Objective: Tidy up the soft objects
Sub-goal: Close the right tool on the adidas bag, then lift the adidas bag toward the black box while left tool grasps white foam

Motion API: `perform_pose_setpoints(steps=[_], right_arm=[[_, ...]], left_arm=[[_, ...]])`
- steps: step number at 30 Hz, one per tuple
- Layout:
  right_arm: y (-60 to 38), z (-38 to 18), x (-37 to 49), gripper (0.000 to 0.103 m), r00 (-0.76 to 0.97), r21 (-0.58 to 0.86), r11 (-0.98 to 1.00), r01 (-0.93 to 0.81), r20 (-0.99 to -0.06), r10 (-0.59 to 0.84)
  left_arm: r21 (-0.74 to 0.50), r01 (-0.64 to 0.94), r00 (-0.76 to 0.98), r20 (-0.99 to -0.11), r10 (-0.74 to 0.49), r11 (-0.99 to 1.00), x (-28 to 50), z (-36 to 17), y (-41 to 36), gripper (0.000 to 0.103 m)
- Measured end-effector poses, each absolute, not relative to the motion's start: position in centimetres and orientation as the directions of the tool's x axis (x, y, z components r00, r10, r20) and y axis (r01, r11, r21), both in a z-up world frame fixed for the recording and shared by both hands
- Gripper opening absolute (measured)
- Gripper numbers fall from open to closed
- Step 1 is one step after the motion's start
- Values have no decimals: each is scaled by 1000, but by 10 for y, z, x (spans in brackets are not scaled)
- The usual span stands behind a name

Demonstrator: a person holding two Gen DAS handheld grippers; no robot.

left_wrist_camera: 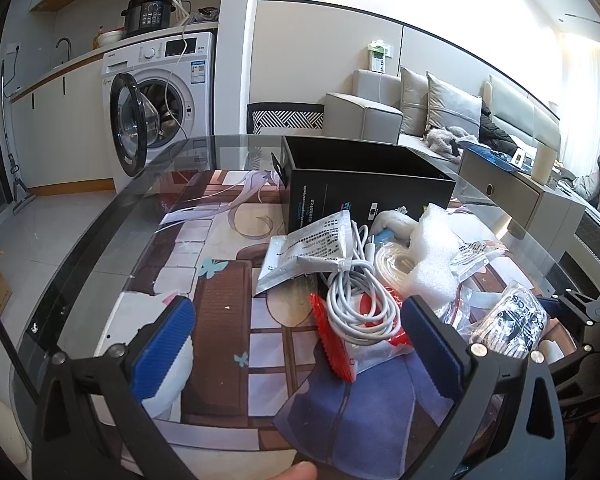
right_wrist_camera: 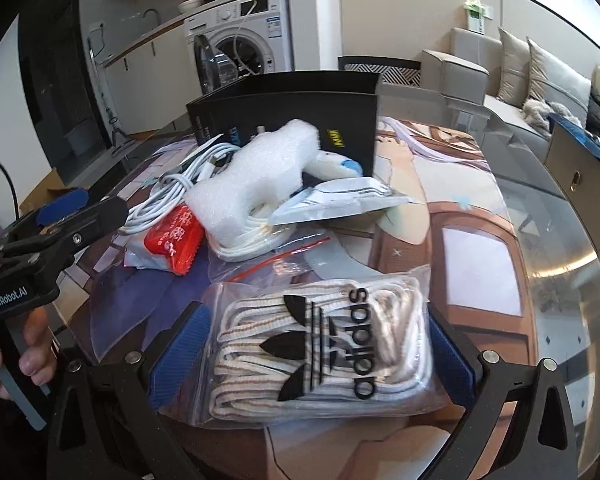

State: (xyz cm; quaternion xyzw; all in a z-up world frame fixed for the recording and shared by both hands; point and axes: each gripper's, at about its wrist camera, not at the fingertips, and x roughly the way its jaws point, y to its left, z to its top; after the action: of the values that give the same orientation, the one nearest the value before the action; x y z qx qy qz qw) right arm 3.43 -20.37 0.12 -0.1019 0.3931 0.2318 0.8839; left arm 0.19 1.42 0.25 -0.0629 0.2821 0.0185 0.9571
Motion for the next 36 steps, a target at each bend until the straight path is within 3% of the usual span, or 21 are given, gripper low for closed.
perform_pose_setpoints(steps=[6,10,16,25,36], right_arm=[[-200,-2,28,102,604,-33,867,-497,-730,319],[-201,0,20,90,611,-33,853,-520,-713,345],[-203,2,12,83,612,-10,839,-543,-689,388],[-210,17,8,83,647,25,839,-543,-625,437],[-233,31,12,83,715,14,882,-471,-581,390]], left_arm=[[-110,-71,840,-542,0,991,2,3,14,103],[-109,-71,840,-542,1,991,2,3,15,103],[-108,-71,839,-544,1,992,2,3,15,103],[-112,-49,840,-542,-20,993,3,4,14,103],[-8,67,833,-550,-60,998,26,12,-25,103]])
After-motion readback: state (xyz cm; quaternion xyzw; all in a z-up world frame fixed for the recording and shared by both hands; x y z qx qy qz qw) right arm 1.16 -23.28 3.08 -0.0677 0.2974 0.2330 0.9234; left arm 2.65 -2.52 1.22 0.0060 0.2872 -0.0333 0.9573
